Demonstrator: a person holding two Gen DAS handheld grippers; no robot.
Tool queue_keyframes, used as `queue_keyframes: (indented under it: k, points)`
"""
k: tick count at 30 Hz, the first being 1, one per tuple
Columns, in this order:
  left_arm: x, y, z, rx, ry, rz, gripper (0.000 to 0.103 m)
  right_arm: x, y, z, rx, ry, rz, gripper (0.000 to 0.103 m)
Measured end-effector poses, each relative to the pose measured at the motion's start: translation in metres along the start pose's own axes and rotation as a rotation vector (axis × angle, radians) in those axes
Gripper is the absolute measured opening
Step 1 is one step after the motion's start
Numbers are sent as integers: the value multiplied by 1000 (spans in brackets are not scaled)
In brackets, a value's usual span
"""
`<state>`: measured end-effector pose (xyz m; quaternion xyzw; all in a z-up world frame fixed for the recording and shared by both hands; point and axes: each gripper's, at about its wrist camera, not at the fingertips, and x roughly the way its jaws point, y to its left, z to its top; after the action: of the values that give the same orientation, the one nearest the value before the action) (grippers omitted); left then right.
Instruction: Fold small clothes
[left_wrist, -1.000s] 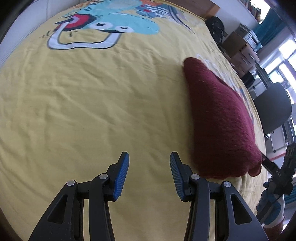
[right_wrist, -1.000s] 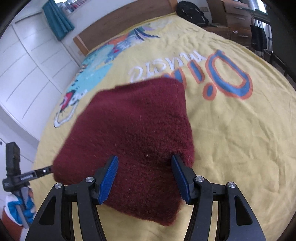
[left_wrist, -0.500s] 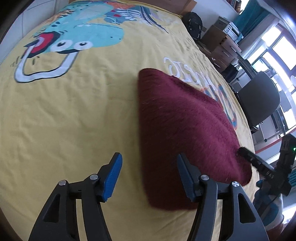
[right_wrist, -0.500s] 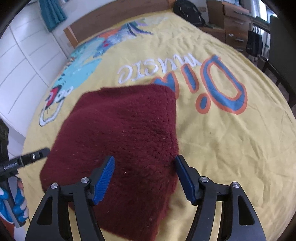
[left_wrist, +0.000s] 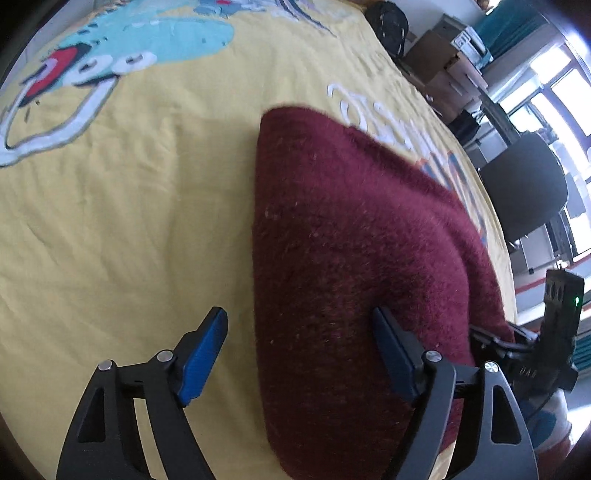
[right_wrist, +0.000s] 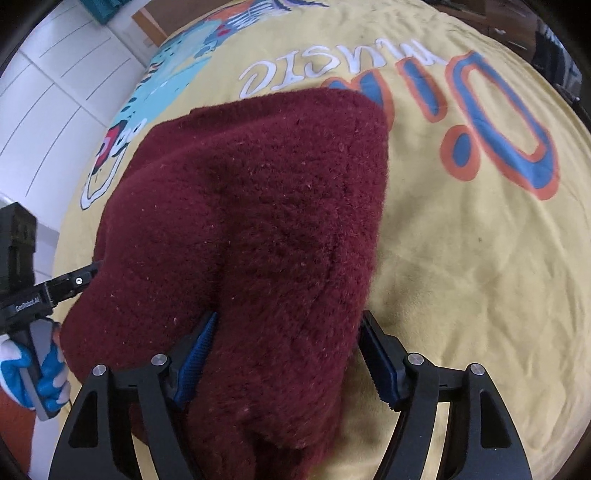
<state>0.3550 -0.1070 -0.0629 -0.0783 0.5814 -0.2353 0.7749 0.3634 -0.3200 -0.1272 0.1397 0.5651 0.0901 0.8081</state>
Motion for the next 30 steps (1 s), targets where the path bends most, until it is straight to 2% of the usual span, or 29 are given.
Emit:
queue_keyframes:
  k: [3, 6, 8, 9, 10, 13, 16, 19, 23, 26, 30]
  points:
    - [10, 7, -3, -31, 25, -49, 78, 5, -6, 1, 13, 10, 62, 66]
    - [18, 14, -2, -60, 43, -105, 78, 9, -7, 3, 4, 16, 81, 59]
    - [19, 14, 0, -46, 45, -117, 77, 10, -5, 5, -1, 19, 87, 53]
    - [20, 12, 2, -34, 45, -123, 75, 9, -3, 6, -3, 17, 87, 50]
    - [20, 10, 5, -25, 42, -134, 64, 9, 1, 8, -7, 14, 83, 47]
    - [16, 0, 6, 16, 14, -153, 50, 0, 11, 7, -35, -15, 64, 42]
    - [3, -3, 5, 37, -35, -157, 42, -17, 27, 8, -58, -71, 77, 41]
    - [-17, 2, 2, 32, -93, -182, 40, -30, 55, 14, -103, -114, 96, 40]
    - [-54, 13, -1, 62, -165, -170, 39, -34, 93, 24, -148, -148, 137, 40]
    - [-84, 33, 1, 72, -225, -127, 40, -24, 113, 27, -163, -145, 170, 40]
    - [-96, 66, -12, 41, -231, -79, 40, 10, 122, 19, -156, -68, 161, 42]
